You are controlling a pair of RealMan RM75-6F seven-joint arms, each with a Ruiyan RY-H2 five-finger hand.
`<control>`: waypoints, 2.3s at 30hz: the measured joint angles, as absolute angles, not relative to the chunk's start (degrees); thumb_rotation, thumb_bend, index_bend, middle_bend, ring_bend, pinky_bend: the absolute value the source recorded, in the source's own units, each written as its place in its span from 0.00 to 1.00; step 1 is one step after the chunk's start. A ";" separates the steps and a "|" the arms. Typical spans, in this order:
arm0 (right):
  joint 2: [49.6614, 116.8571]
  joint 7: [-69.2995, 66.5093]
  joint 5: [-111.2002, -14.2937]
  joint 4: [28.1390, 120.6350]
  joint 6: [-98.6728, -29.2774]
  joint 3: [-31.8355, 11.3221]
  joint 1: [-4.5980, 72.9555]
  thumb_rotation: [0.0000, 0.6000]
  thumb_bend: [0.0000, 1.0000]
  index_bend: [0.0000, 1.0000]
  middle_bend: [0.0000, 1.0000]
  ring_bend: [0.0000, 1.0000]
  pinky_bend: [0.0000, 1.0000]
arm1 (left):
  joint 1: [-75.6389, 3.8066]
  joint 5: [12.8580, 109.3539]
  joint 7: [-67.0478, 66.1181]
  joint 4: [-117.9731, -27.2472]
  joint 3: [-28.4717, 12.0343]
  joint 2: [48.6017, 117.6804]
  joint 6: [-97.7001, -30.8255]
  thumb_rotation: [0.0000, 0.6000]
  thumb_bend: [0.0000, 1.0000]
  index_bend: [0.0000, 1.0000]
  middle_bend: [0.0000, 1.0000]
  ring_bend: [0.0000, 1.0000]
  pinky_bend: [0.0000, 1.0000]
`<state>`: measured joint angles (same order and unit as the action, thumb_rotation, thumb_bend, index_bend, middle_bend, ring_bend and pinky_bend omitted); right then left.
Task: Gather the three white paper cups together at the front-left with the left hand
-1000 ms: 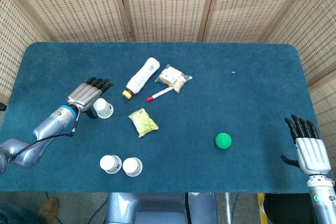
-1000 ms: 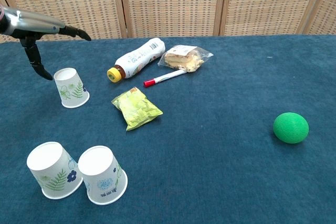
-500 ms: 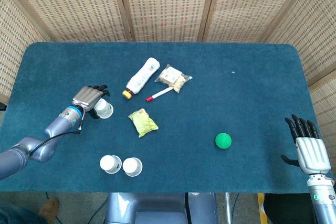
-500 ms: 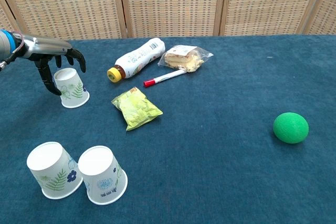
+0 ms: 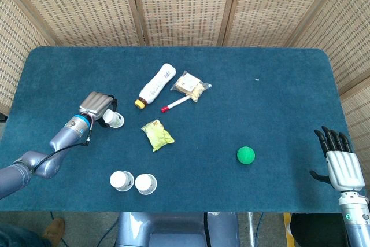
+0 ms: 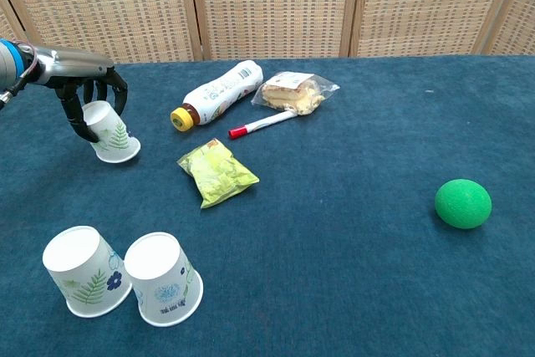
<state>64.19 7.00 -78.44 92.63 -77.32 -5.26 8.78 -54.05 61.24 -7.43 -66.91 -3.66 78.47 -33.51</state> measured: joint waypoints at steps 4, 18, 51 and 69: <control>64.20 7.07 -78.42 92.68 -77.38 -5.27 8.77 1.00 0.00 0.00 0.00 0.00 0.00 | -53.61 62.93 -5.48 -71.58 -4.59 75.55 -34.54 1.00 0.16 0.51 0.35 0.38 0.37; 64.12 6.92 -78.36 92.75 -77.38 -5.13 8.65 1.00 0.00 0.00 0.00 0.00 0.00 | -50.07 86.60 6.85 -104.88 -2.73 52.31 -38.97 1.00 0.16 0.50 0.35 0.38 0.37; 63.32 5.04 -78.44 92.72 -77.70 -5.41 8.47 1.00 0.00 0.00 0.00 0.00 0.00 | -50.89 92.07 -0.22 -113.51 1.05 51.67 -34.72 1.00 0.00 0.03 0.00 0.01 0.11; 62.89 5.14 -80.41 94.06 -78.81 -4.77 8.07 1.00 0.00 0.00 0.00 0.00 0.00 | -38.48 94.14 6.23 -112.38 0.56 42.92 -59.44 1.00 0.00 0.00 0.00 0.00 0.00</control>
